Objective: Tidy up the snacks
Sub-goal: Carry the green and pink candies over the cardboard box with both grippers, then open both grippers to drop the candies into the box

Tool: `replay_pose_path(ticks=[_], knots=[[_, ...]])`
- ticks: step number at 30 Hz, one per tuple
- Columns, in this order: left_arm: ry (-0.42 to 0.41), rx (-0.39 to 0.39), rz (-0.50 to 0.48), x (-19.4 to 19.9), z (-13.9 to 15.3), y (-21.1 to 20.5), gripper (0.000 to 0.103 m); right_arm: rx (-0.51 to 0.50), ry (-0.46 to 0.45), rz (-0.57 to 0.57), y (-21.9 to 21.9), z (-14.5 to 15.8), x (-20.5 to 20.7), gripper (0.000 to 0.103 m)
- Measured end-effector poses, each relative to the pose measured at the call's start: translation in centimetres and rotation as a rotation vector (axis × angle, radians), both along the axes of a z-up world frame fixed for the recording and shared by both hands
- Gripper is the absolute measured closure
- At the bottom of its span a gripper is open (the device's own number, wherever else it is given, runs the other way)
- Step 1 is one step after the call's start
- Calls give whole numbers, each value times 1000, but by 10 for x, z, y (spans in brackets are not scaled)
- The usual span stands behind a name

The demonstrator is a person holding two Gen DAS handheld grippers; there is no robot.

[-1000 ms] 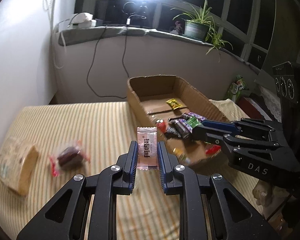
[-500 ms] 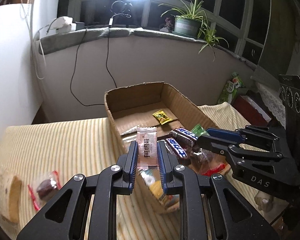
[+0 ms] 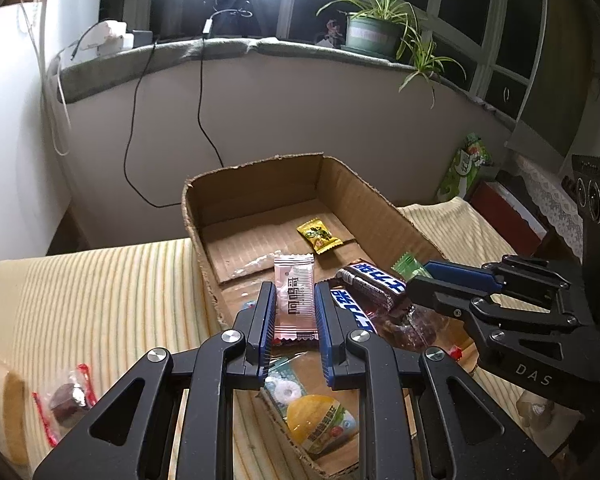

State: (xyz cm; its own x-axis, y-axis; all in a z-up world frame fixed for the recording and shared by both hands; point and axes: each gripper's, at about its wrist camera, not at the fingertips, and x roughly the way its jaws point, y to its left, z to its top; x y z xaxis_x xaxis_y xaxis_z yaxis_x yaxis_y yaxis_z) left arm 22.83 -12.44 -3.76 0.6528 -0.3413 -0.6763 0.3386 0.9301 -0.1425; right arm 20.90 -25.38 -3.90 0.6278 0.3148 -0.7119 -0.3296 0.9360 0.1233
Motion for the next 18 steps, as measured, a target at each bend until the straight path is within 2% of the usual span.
replay_pose_path(ticks=[18], knots=[[9,5,-15,1,-1,-6,84,1,19,-9,-1,-5,3,79]])
